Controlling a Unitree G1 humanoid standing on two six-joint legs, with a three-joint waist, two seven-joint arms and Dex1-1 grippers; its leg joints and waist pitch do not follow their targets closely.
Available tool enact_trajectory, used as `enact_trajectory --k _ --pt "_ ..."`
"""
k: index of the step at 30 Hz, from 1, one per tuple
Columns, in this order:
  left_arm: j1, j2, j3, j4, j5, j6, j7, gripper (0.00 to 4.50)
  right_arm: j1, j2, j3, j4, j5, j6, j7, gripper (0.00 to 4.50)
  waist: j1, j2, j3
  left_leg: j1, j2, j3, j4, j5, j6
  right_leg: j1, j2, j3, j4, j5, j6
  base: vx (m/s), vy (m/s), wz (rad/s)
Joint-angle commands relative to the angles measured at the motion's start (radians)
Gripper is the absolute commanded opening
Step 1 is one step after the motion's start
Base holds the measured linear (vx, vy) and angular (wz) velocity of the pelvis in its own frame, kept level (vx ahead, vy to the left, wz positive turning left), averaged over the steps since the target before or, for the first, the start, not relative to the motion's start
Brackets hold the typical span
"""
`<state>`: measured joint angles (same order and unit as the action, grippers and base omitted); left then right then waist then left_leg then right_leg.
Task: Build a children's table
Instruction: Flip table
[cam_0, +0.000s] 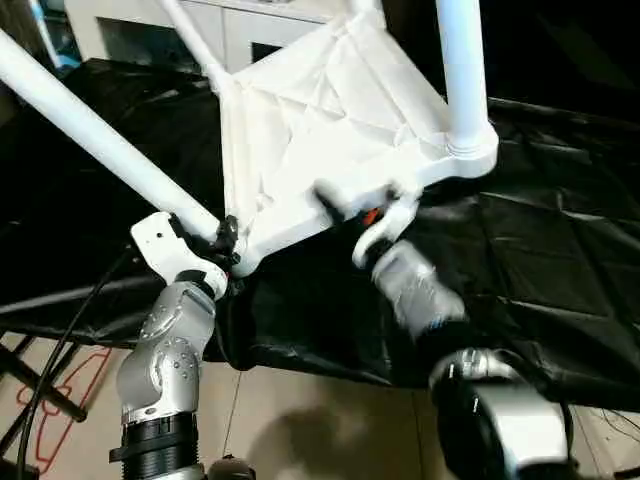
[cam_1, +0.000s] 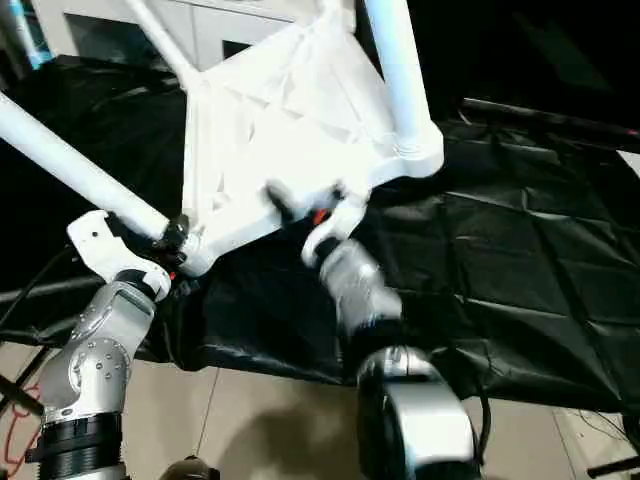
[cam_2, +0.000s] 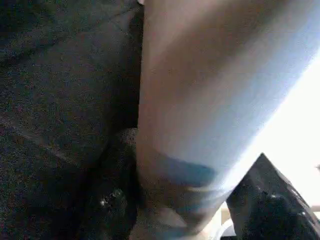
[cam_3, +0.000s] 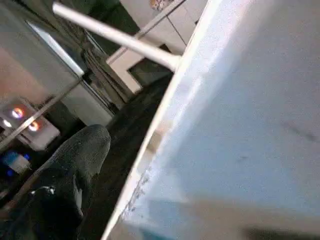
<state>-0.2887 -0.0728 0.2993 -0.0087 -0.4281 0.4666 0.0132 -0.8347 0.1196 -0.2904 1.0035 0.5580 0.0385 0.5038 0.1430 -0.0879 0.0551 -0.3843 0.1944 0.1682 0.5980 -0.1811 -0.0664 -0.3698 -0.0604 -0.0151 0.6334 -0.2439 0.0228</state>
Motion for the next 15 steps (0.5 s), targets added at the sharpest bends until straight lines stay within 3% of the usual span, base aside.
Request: enact_trajectory --k 1,6,12,15 --pt "0.012 -0.033 -0.051 -0.004 -0.041 0.032 -0.047 2.16 -0.03 -0.002 -0.031 0.029 0.027 -0.002 0.0 4.5 -0.003 0.007 -0.07 0.027 0.033 -0.002 -0.066 -0.025 0.015 0.033 -0.064 0.022 -0.043 0.215 -0.188 0.0 0.0 0.0" --pt "0.02 -0.004 -0.097 -0.008 -0.013 0.036 -0.079 2.16 -0.075 -0.014 -0.107 0.105 0.064 -0.003 -0.006 4.05 -0.002 0.009 -0.07 0.028 0.034 0.0 -0.065 -0.024 0.025 0.029 -0.064 0.02 -0.043 0.197 -0.198 0.0 0.0 0.0" --pt "0.021 0.011 -0.129 -0.009 0.011 0.029 -0.108 2.16 -0.078 -0.025 -0.117 0.127 0.065 -0.014 0.015 3.6 0.002 0.008 -0.074 0.024 0.032 0.002 -0.059 0.006 0.039 0.029 -0.063 0.021 -0.038 0.236 -0.206 0.0 0.0 0.0" --pt "0.023 0.012 -0.13 -0.012 0.007 0.031 -0.105 2.16 -0.085 -0.028 -0.133 0.139 0.067 -0.016 0.022 3.28 0.0 0.012 -0.073 0.021 0.032 0.002 -0.059 -0.007 0.037 0.027 -0.062 0.02 -0.038 0.234 -0.213 0.0 0.0 0.0"
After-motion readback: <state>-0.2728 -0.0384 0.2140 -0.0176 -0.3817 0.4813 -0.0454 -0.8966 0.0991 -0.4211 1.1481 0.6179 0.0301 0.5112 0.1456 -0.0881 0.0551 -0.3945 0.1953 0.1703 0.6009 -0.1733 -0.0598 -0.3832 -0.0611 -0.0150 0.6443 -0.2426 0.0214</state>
